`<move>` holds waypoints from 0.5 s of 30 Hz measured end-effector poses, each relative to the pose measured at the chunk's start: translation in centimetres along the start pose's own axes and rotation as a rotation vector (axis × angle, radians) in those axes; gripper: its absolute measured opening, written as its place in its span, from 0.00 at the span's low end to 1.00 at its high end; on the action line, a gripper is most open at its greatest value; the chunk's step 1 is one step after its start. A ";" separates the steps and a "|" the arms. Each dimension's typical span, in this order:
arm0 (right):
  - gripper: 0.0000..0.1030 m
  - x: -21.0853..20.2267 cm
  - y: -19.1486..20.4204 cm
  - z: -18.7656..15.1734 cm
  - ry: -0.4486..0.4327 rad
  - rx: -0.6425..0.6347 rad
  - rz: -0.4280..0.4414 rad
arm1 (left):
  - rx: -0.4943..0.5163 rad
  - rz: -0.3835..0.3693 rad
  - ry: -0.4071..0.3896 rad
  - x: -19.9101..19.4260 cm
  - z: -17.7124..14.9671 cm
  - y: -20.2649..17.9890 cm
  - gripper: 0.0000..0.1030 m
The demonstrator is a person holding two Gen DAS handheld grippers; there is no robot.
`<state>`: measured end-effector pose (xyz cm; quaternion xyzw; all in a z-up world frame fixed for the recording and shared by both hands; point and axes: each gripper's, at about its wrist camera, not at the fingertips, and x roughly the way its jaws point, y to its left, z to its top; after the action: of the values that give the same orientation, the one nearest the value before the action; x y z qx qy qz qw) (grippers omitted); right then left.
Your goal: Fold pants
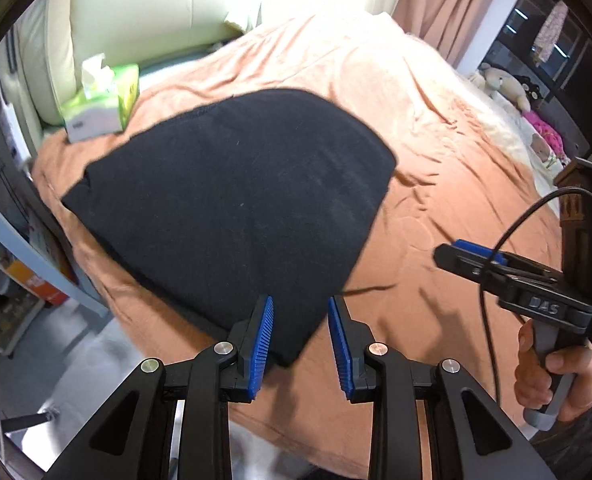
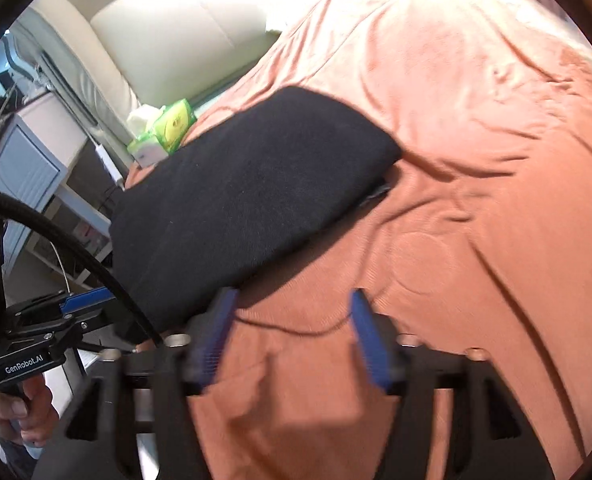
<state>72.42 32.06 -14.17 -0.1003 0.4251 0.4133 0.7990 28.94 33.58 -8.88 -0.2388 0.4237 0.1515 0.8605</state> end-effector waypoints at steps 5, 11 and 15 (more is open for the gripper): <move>0.84 -5.9 0.3 -1.5 -0.064 0.004 -0.044 | 0.019 0.024 -0.053 -3.6 -0.8 -2.0 0.69; 0.96 -12.6 0.4 -4.7 -0.132 0.017 -0.090 | 0.078 0.022 -0.124 -7.5 -2.3 -5.7 0.96; 0.99 -17.1 0.6 -7.3 -0.169 0.016 -0.116 | 0.096 0.014 -0.149 -9.8 -3.5 -8.0 0.99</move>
<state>62.54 18.87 -5.53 -0.0831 0.3531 0.3698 0.8554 24.55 24.43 -0.64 -0.1822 0.3670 0.1545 0.8990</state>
